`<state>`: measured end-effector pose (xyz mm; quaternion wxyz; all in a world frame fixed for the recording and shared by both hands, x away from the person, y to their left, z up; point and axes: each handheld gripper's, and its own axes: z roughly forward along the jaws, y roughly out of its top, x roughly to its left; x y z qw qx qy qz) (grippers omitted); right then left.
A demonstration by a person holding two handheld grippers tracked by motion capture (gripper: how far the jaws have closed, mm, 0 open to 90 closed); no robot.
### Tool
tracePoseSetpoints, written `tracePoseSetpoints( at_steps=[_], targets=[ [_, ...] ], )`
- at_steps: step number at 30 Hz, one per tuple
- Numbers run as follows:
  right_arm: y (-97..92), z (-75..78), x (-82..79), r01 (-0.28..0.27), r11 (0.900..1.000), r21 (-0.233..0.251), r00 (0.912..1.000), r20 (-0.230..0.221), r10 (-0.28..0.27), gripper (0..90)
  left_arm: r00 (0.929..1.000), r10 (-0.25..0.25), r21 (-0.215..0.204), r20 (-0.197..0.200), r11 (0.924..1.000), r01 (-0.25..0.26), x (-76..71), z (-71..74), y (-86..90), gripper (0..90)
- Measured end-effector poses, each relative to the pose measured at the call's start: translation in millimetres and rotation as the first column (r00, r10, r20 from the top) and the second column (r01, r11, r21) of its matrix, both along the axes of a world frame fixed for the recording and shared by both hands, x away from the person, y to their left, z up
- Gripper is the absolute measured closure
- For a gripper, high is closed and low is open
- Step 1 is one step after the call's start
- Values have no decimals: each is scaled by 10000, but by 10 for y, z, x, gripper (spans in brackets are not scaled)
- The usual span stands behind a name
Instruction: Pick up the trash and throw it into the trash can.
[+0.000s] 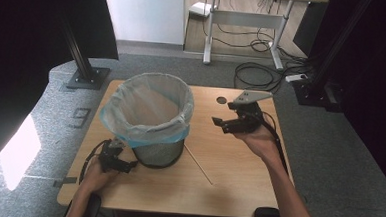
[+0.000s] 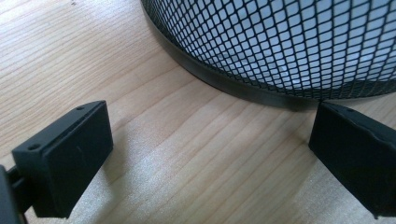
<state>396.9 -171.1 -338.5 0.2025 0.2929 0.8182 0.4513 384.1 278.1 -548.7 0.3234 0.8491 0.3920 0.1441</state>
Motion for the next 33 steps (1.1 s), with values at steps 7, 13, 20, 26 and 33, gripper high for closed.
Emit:
tracePoseSetpoints(
  at_steps=[7, 13, 20, 26, 33],
  targets=[
    [-143, -624, -111, 235, 9996, -171, 9981, -561, -244, 197, 10000, -3, 4, 2, 10000, 3, 0, 0, 1, 0],
    [-122, -1080, -162, 61, 9994, -334, 9895, -1442, -109, 179, 10000, 21, -27, 9, 10000, -21, -1, -1, -1, 0],
    [-16, -1498, -238, -6, 9998, -186, 9831, -1832, -28, 173, 10000, -69, 77, -20, 9999, 69, 1, 4, 6, 0],
    [163, -1774, -363, -153, 9957, -919, 9832, -1827, -18, 198, 10000, -65, 69, -19, 10000, 65, 1, 4, 6, 0],
    [325, -2041, -460, -759, 9858, -1498, 9735, -2252, 407, 401, 10000, -28, 30, -2, 10000, 28, 0, 2, 4, 0]
  ],
)
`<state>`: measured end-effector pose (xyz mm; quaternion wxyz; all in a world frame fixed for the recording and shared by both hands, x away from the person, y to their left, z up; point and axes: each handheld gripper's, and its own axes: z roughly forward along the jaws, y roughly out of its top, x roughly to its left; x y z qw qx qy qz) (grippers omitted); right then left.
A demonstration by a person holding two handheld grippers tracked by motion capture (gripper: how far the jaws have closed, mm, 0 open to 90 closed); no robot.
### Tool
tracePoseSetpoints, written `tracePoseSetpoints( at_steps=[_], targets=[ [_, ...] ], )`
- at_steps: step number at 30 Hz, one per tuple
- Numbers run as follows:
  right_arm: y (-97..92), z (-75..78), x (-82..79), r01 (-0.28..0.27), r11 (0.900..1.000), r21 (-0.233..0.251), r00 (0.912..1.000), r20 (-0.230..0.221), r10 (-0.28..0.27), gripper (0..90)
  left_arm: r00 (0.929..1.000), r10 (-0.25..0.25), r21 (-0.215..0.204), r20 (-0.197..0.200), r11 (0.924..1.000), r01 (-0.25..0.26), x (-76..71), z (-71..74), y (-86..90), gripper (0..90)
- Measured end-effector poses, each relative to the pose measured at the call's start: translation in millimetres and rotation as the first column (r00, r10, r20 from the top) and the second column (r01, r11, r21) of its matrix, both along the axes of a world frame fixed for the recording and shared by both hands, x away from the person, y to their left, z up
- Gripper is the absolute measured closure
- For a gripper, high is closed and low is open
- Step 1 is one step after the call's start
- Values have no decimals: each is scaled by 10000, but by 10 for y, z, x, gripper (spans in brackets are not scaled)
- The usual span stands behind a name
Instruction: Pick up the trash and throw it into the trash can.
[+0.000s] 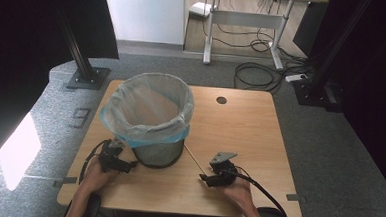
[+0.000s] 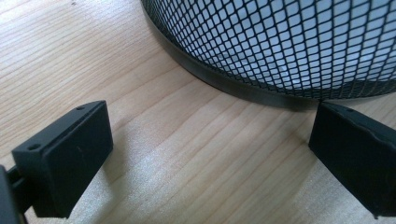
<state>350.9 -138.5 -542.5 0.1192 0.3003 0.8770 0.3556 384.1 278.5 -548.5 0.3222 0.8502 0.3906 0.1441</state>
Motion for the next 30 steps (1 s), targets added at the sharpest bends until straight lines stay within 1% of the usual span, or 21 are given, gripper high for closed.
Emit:
tracePoseSetpoints(
  at_steps=[1, 2, 3, 7, 10, 12, 14, 15, 17, 18, 20, 21, 22, 24, 30],
  targets=[
    [-6, -21, -4, 63, 10000, 5, 10000, 55, -63, 444, 10000, 2, 1, 1, 10000, -2, 0, 0, 0, 0],
    [-24, -23, -2, 246, 9996, 113, 9997, 82, -247, 522, 10000, 3, -1, 0, 10000, -3, 0, 0, 0, 0],
    [-45, -14, 6, 393, 9992, 69, 9992, 95, -394, 577, 10000, 0, 1, -1, 10000, 0, 0, 0, 0, 0],
    [-126, 7, 52, 770, 9970, -4, 9970, -62, -770, 733, 10000, -1, 1, -1, 10000, 1, 0, 0, -1, 0],
    [-207, 4, 106, 911, 9957, 140, 9957, -208, -908, 837, 10000, 0, -4, 0, 10000, 0, 0, -1, -1, 0],
    [-260, 5, 147, 1132, 9934, 187, 9932, -286, -1126, 842, 10000, 5, -8, -1, 10000, -5, 0, -1, -1, 0],
    [-306, 10, 184, 1382, 9903, 129, 9900, -309, -1377, 842, 10000, 2, -6, 0, 10000, -2, 0, 0, -1, 0],
    [-331, 6, 200, 1503, 9884, 241, 9880, -402, -1492, 843, 10000, 3, -8, 0, 10000, -3, 0, -1, -1, 0],
    [-377, -7, 224, 1689, 9836, 632, 9840, -683, -1646, 844, 10000, 6, -11, -2, 10000, -6, 0, -1, -1, 0],
    [-391, -11, 231, 1740, 9821, 721, 9829, -731, -1688, 845, 10000, 4, -9, 1, 10000, -4, 0, -1, -1, 0],
    [-399, -4, 232, 1854, 9814, 500, 9820, -468, -1832, 847, 10000, 4, -8, 1, 10000, -4, 0, -1, -1, 0],
    [-408, 9, 236, 1866, 9813, 463, 9818, -447, -1846, 847, 10000, 7, -9, 2, 10000, -7, 0, -1, -1, 0],
    [-425, 28, 249, 1857, 9812, 517, 9820, -446, -1835, 846, 10000, 5, -9, 1, 10000, -5, 0, 0, -1, 0],
    [-464, 83, 273, 1977, 9780, 665, 9799, -411, -1953, 847, 10000, 3, -8, 0, 10000, -3, 0, 0, -1, 0],
    [-611, 302, 341, 2303, 9678, 1017, 9730, -383, -2275, 846, 10000, -9, 10, -4, 10000, 9, 0, 0, 0, 0]
  ],
)
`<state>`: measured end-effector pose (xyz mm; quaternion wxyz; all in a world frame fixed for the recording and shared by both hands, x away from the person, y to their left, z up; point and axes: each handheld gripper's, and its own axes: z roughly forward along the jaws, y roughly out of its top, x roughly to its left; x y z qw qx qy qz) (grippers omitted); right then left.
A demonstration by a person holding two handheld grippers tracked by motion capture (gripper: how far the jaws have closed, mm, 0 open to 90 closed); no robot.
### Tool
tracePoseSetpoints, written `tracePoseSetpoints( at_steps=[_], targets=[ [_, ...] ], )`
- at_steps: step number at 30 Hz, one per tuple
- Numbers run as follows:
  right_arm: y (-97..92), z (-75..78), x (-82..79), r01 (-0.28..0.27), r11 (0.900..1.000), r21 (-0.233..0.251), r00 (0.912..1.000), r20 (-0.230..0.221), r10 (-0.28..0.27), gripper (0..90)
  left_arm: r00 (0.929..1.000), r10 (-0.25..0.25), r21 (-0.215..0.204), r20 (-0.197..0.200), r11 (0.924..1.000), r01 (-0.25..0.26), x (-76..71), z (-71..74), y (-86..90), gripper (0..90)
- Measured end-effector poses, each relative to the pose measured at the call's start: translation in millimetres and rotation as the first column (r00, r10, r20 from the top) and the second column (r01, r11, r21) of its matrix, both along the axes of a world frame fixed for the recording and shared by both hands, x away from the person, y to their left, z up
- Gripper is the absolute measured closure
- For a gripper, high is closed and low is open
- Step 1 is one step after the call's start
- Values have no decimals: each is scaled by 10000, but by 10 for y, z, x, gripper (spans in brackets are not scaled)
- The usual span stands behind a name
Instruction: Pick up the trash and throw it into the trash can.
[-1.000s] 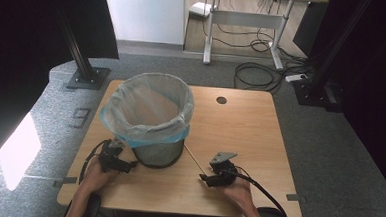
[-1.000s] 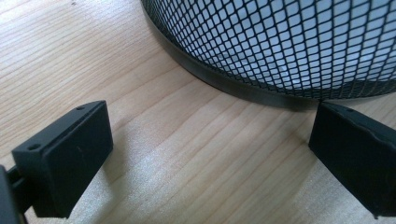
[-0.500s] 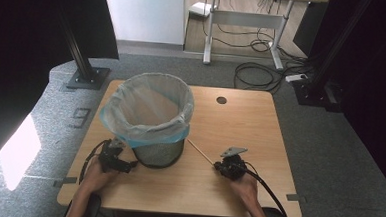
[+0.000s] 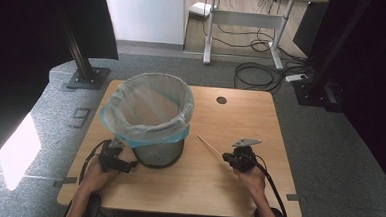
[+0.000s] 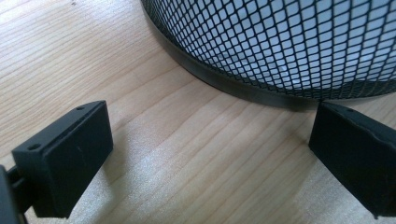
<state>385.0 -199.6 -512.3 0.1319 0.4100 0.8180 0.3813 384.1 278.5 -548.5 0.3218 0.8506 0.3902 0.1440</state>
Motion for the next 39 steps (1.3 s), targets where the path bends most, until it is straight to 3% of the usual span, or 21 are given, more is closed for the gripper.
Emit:
tracePoseSetpoints(
  at_steps=[13, 21, 30, 39],
  targets=[
    [-121, 429, 69, -102, 9981, 605, 9998, 167, 93, 846, 10000, 33, -36, 10, 10000, -33, -1, -2, -3, 0],
    [-140, 710, 111, -236, 9976, 658, 9995, 224, 222, 846, 10000, 36, -34, 10, 10000, -36, 0, -2, -3, 0],
    [-152, 1210, 197, -387, 9951, 913, 9979, 544, 338, 846, 10000, 40, -42, 10, 10000, -40, -1, -2, -4, 0],
    [-104, 1756, 278, -650, 9944, 830, 9948, 838, 580, 846, 10000, 18, 2, 0, 10000, -18, 1, 0, -2, 0]
  ],
)
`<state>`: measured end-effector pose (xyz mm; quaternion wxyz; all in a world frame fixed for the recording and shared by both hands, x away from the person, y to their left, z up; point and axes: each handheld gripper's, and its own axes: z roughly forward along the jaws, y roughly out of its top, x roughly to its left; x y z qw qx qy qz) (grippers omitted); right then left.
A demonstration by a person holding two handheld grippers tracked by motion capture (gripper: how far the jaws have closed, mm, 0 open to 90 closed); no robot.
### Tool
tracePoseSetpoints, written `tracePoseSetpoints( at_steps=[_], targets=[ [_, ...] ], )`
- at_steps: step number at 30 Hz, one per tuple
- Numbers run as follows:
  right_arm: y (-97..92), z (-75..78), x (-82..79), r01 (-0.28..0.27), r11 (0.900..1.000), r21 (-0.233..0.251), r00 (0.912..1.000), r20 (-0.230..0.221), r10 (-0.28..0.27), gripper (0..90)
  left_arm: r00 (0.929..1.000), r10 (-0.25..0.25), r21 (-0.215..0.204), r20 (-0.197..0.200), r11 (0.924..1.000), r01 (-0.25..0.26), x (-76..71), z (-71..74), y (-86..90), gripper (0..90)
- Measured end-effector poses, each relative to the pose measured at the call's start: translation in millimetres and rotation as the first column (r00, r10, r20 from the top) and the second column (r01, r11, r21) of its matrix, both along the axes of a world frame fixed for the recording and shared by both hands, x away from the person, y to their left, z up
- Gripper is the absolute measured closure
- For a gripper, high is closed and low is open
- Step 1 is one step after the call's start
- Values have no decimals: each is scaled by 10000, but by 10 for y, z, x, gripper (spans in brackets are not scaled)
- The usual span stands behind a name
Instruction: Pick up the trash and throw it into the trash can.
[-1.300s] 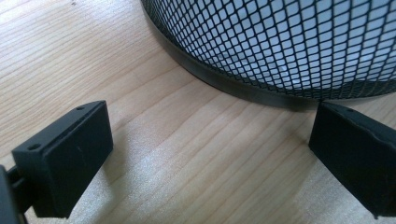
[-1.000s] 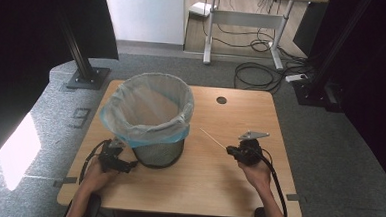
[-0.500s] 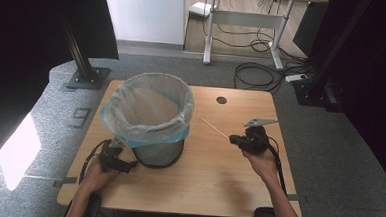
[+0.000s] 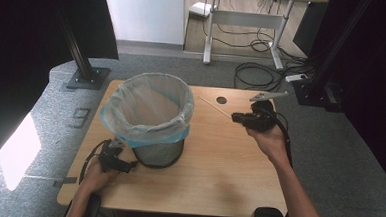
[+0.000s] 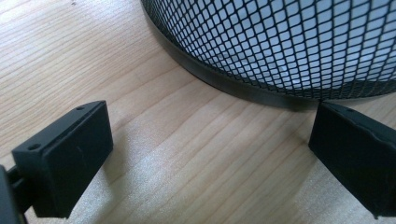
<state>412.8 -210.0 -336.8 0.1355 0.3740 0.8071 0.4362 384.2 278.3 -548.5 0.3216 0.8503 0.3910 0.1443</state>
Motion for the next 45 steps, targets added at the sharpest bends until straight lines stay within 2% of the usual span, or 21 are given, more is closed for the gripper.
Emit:
tracePoseSetpoints(
  at_steps=[8, 13, 17, 22, 27, 30, 33, 36, 39, 41, 45],
  targets=[
    [49, 449, 43, -215, 9998, 46, 9994, 261, 213, 846, 10000, 20, -4, 2, 10000, -20, 0, 0, -2, 0],
    [131, 693, 45, -628, 9980, 9, 9974, 342, 628, 846, 10000, 50, -17, 4, 10000, -50, 0, 0, -6, 0],
    [281, 863, 33, -1090, 9940, -22, 9931, 421, 1090, 845, 10000, 56, -15, 2, 10000, -56, 1, 0, -7, 0],
    [548, 940, 59, -1695, 9852, -270, 9850, 271, 1702, 844, 10000, 52, -14, -1, 10000, -52, 1, 0, -7, 0],
    [878, 916, 170, -2155, 9743, -661, 9763, 52, 2163, 841, 10000, 52, -14, -2, 10000, -52, 1, 0, -7, 0],
    [1048, 880, 240, -2417, 9679, -683, 9702, 23, 2424, 827, 10000, 57, -18, 1, 10000, -57, 1, 0, -7, 0],
    [1135, 863, 287, -2267, 9713, -722, 9729, 300, 2293, 558, 10000, 9, 40, -14, 10000, -9, 2, 2, -4, 0],
    [1102, 864, 318, -1959, 9790, -564, 9769, 753, 1998, 331, 10000, -1, 38, -16, 10000, 1, 3, 2, -3, 0],
    [1021, 858, 309, -1683, 9834, -675, 9795, 1008, 1746, 186, 10000, -6, 34, -15, 10000, 7, 5, 2, -5, 0],
    [958, 841, 284, -1515, 9857, -744, 9796, 1217, 1598, 154, 10000, -7, 37, -15, 10000, 8, 5, 2, -5, 0],
    [790, 774, 252, -1462, 9866, -723, 9789, 1334, 1549, 78, 10000, -6, 36, -12, 10000, 6, 5, 2, -6, 0]
  ],
)
